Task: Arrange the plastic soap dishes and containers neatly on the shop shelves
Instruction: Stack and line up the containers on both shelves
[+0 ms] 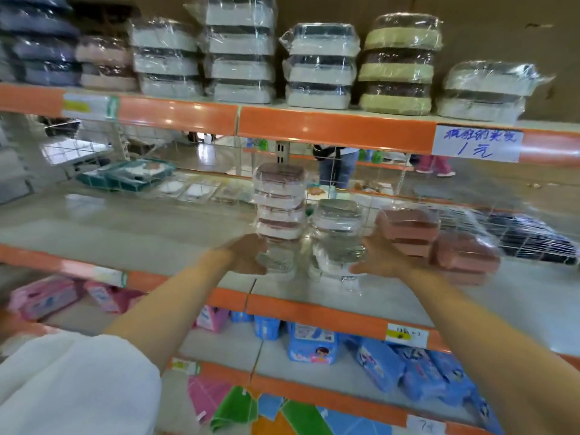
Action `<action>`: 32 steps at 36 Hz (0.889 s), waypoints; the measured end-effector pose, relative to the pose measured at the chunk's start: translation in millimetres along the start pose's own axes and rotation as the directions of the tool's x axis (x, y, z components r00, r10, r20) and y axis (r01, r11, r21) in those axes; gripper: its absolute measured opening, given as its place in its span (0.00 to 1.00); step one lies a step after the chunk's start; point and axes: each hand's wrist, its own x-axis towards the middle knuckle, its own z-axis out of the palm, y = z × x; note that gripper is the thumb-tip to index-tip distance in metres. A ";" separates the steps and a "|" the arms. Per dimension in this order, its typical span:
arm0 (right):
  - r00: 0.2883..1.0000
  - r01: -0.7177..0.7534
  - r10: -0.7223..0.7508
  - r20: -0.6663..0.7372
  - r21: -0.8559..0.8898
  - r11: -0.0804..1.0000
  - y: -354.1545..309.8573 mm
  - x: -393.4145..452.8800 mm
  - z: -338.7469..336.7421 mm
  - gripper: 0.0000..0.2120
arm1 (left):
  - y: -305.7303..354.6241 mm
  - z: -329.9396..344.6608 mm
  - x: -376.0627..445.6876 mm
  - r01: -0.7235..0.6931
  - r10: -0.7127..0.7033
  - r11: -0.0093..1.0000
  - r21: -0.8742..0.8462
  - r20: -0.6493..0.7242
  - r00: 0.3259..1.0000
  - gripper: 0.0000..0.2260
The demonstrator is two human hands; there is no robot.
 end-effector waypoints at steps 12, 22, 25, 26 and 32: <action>0.981 0.003 0.010 0.196 -0.062 0.998 15.3 38.3 1.9 0.53 | -15.4 36.1 66.4 0.082 -0.091 0.991 0.103 0.087 0.992 0.47; 0.989 -0.051 0.078 0.123 -0.206 0.977 18.7 38.1 6.1 0.55 | -12.4 41.8 73.8 0.091 -0.105 0.980 0.178 0.071 0.992 0.41; 0.988 -0.075 0.088 0.129 -0.101 0.992 16.3 26.7 7.2 0.55 | -12.0 41.9 66.1 0.073 -0.082 0.986 0.153 0.053 0.995 0.45; 0.986 -0.091 0.097 0.137 -0.048 0.995 15.4 22.5 6.8 0.54 | -11.0 42.6 64.0 0.068 -0.077 0.987 0.143 0.054 0.996 0.46; 0.993 -0.094 0.080 0.081 0.180 0.979 9.7 -10.4 -3.9 0.56 | 7.9 29.9 33.3 0.073 -0.069 0.990 -0.121 0.037 0.997 0.43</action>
